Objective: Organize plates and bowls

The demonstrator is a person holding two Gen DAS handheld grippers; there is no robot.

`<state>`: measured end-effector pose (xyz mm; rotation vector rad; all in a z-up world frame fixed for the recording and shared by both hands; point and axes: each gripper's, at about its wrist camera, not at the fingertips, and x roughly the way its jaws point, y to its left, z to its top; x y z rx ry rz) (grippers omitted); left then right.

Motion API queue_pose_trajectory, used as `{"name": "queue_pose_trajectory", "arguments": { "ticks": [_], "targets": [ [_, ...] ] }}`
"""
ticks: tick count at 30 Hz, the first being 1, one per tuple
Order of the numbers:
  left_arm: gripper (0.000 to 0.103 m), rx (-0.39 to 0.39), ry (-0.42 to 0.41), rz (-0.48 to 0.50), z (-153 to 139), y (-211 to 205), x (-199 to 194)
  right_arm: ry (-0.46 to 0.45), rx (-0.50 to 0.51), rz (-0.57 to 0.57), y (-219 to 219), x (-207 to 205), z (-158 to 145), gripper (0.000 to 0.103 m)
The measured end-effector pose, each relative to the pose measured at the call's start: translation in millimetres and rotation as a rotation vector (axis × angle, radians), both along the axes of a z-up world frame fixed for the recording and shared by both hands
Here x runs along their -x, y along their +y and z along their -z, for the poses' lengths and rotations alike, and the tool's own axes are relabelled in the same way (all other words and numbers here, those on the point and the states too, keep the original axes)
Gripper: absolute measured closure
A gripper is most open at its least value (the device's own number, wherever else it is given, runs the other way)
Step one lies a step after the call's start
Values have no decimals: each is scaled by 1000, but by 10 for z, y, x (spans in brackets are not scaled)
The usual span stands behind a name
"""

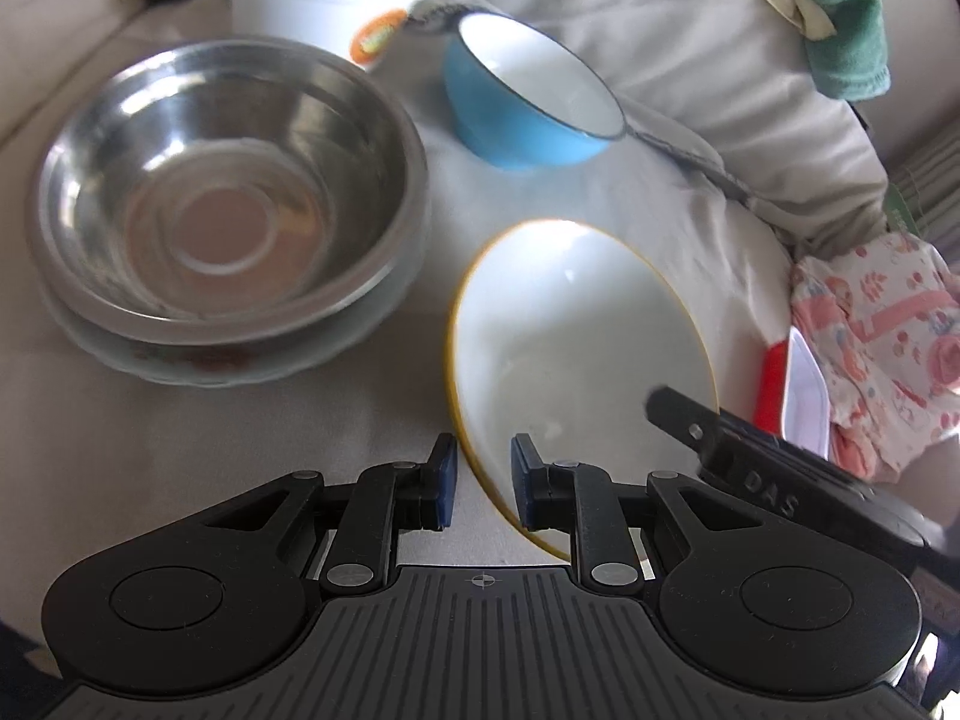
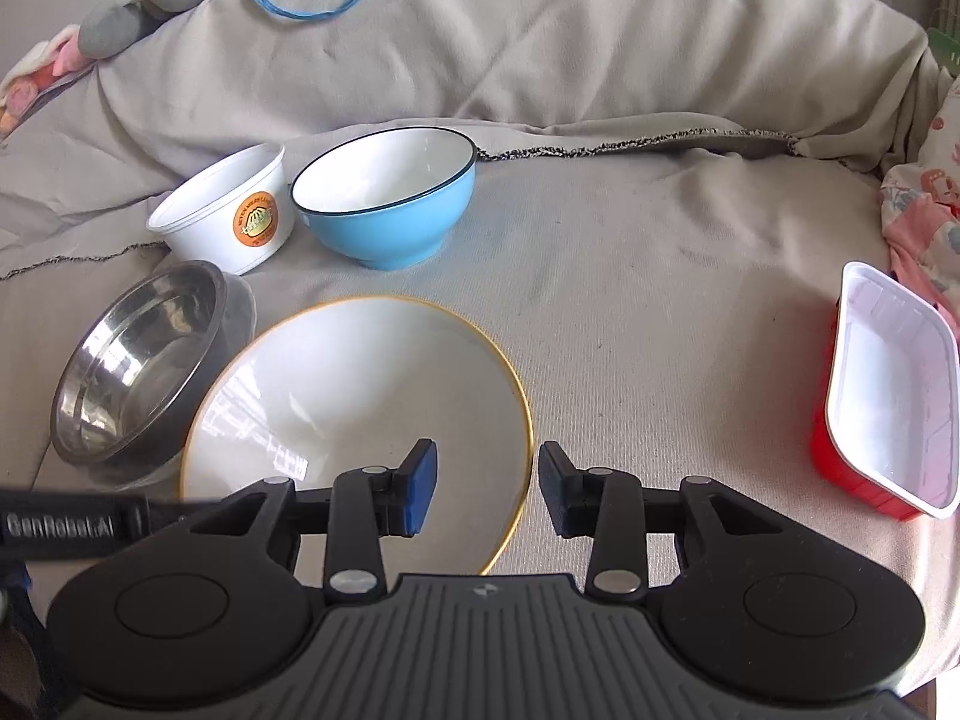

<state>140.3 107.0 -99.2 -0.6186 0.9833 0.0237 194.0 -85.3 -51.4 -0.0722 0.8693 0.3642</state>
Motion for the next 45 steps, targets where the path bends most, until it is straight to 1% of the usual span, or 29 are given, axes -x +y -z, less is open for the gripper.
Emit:
{"name": "queue_pose_trajectory", "arguments": {
  "ticks": [2, 5, 10, 13, 16, 22, 24, 29, 32, 33, 34, 36, 38, 41, 43, 45],
  "targets": [
    [81, 2, 0, 6, 38, -3, -39, 2, 1, -13, 26, -21, 39, 65],
    [81, 32, -10, -1, 89, 53, -80, 17, 5, -26, 55, -49, 135, 64],
    [82, 108, -35, -11, 196, 206, -132, 139, -71, -40, 26, -194, 340, 64],
    [82, 136, -42, -12, 239, 232, -144, 178, -98, -52, 60, -267, 417, 64],
    [82, 114, -43, -8, 222, 195, -145, 180, -101, -55, 98, -312, 416, 64],
    [81, -31, -61, 33, 116, -13, -155, 189, -139, -45, 42, -296, 404, 64],
    [81, -64, -72, 49, 87, -82, -170, 185, -141, -36, 9, -285, 420, 64],
    [81, -102, -82, 58, 67, -134, -208, 179, -148, -21, -59, -288, 428, 64],
    [79, -140, -103, 59, 24, -146, -272, 157, -140, -27, -30, -294, 397, 64],
    [75, -150, -106, 59, 13, -147, -299, 144, -131, -32, -2, -299, 379, 64],
    [77, -156, -108, 61, 7, -145, -339, 126, -115, -42, 32, -305, 354, 64],
    [77, -158, -104, 67, 23, -131, -406, 99, -88, -60, 87, -336, 319, 64],
    [77, -141, -102, 75, 39, -104, -416, 99, -73, -70, 109, -381, 320, 64],
    [78, -77, -93, 91, 46, -11, -387, 100, -67, -98, 90, -388, 334, 64],
    [79, -47, -99, 89, 37, 70, -341, 125, -76, -103, 53, -400, 369, 64],
    [80, -45, -107, 83, -13, 132, -311, 151, -88, -101, 4, -405, 412, 64]
  ]
}}
